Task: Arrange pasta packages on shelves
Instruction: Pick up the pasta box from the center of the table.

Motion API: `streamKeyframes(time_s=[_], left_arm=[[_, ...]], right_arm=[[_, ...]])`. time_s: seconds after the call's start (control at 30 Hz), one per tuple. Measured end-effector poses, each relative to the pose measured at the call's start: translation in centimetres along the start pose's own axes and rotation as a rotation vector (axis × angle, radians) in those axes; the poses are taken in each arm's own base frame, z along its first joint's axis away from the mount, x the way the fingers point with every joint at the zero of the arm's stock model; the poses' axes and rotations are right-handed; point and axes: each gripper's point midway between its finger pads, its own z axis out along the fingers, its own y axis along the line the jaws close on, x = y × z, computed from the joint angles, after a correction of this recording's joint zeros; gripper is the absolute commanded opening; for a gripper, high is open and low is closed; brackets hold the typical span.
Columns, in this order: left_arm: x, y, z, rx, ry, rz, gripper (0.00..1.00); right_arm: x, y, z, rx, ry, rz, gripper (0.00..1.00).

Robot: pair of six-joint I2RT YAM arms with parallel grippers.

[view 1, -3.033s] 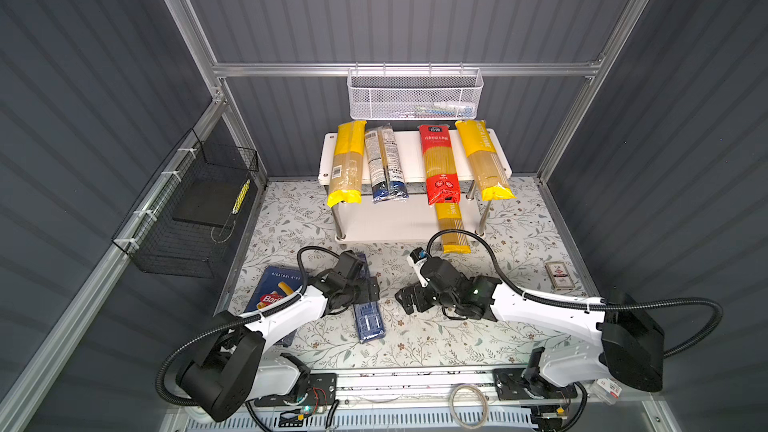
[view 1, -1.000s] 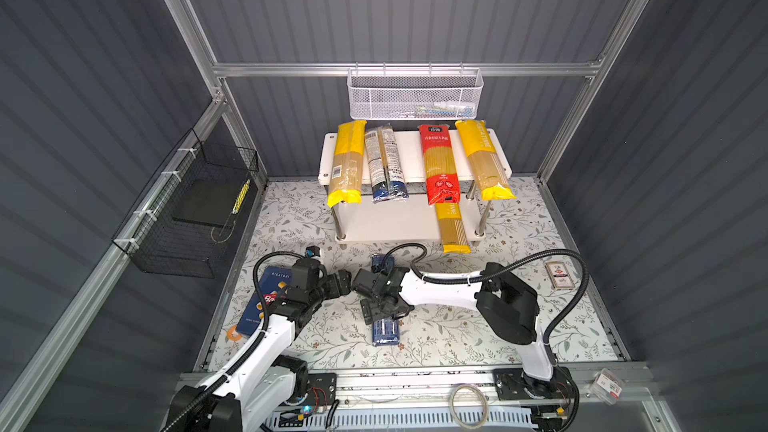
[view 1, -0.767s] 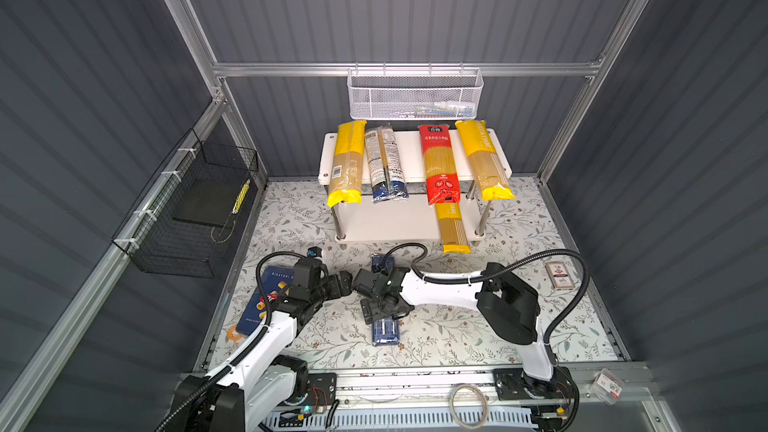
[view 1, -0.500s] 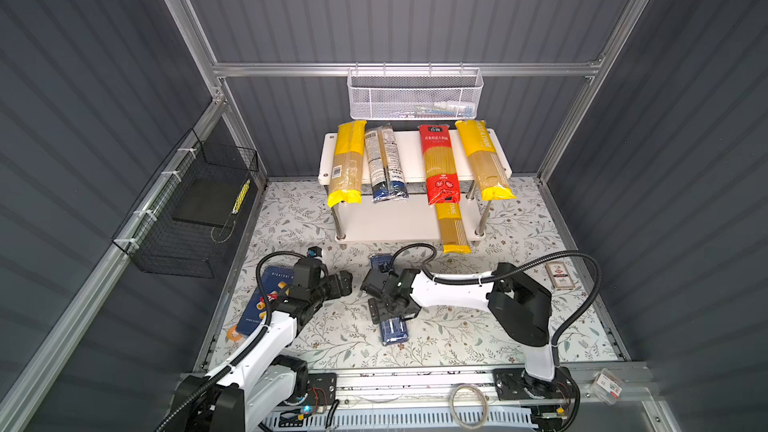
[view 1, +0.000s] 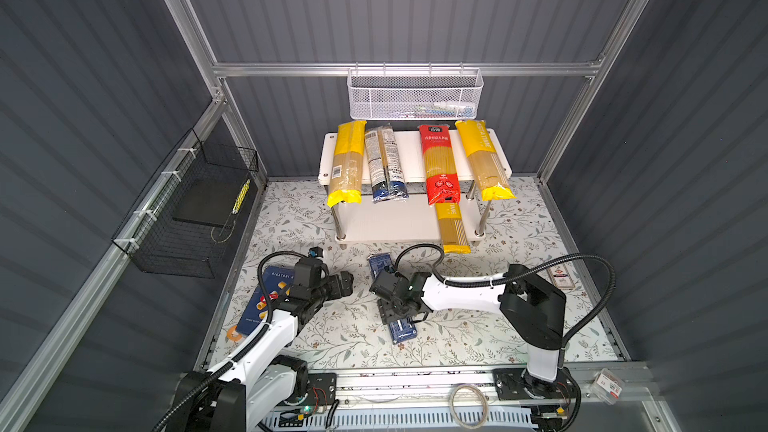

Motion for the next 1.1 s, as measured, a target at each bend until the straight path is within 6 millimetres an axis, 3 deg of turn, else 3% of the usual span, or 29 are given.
streamKeyframes(time_s=[0.47, 0.73, 1.1], left_arm=[[-0.1, 0.0, -0.1, 0.001, -0.004, 0.001, 1.0], [-0.1, 0.0, -0.1, 0.001, -0.004, 0.001, 1.0], [-0.1, 0.0, -0.1, 0.002, -0.005, 0.001, 1.0]], right_arm=[[-0.3, -0.2, -0.6, -0.034, -0.051, 0.0, 0.48], [-0.5, -0.3, -1.0, -0.029, -0.068, 0.003, 0.42], [-0.2, -2.0, -1.7, 0.03, -0.083, -0.004, 0.32]])
